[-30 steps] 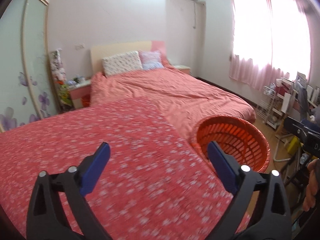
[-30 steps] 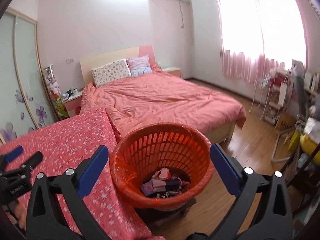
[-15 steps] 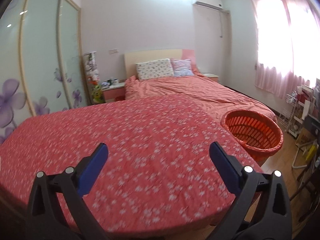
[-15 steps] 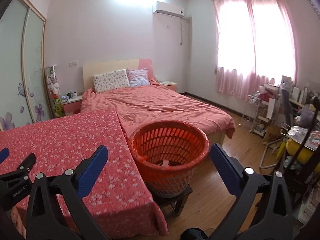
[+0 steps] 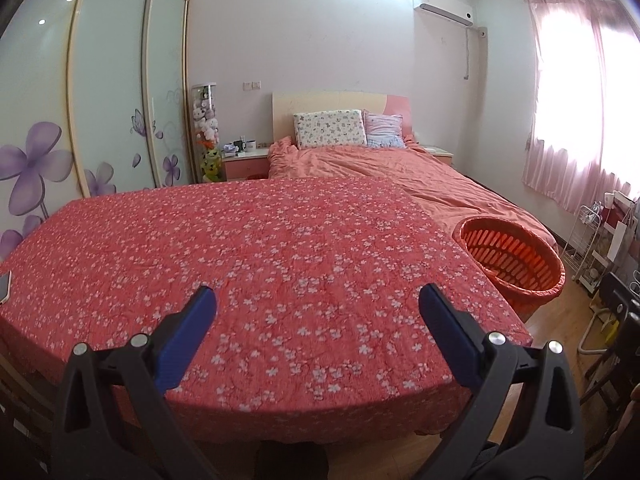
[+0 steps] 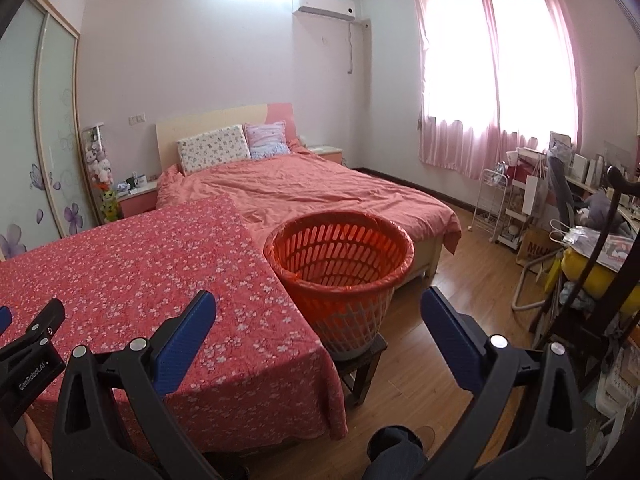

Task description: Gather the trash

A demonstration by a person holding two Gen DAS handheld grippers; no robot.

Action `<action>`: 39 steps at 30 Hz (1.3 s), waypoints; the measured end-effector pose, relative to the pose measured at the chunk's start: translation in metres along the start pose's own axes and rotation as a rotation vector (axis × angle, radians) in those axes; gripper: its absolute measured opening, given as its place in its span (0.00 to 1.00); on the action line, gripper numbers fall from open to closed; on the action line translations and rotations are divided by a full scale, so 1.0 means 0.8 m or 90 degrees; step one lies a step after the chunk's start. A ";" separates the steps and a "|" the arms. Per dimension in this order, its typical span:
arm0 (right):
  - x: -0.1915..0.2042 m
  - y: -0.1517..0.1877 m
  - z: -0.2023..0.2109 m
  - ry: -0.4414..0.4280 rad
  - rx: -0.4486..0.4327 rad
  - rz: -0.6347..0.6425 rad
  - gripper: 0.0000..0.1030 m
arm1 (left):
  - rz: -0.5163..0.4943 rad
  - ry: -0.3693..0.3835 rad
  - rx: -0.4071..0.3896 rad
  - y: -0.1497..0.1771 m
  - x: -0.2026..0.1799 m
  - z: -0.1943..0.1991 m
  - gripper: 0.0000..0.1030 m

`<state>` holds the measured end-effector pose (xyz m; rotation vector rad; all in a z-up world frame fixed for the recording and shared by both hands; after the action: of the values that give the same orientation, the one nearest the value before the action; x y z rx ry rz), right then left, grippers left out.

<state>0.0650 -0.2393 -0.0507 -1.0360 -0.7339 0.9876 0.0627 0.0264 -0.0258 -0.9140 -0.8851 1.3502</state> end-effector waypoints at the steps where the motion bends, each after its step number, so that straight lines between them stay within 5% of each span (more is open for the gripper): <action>1: -0.001 -0.001 -0.003 0.003 0.007 0.001 0.98 | 0.001 -0.002 0.002 0.000 0.000 0.001 0.96; 39: -0.010 0.010 0.013 0.042 0.006 0.011 0.98 | -0.005 0.018 0.005 -0.004 -0.032 0.012 0.96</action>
<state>0.0507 -0.2413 -0.0547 -1.0638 -0.6656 0.9664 0.0544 0.0007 -0.0193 -0.9205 -0.8609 1.3296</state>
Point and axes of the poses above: each gripper's, at about its wrist camera, not at the fingertips, and z roughly against the way its jaws point, x to its left, y to its underside, the point moved 4 cm from there along -z, roughly the way its jaws point, and after that the axes turned 5 degrees about -x, right-handed, at the moved point
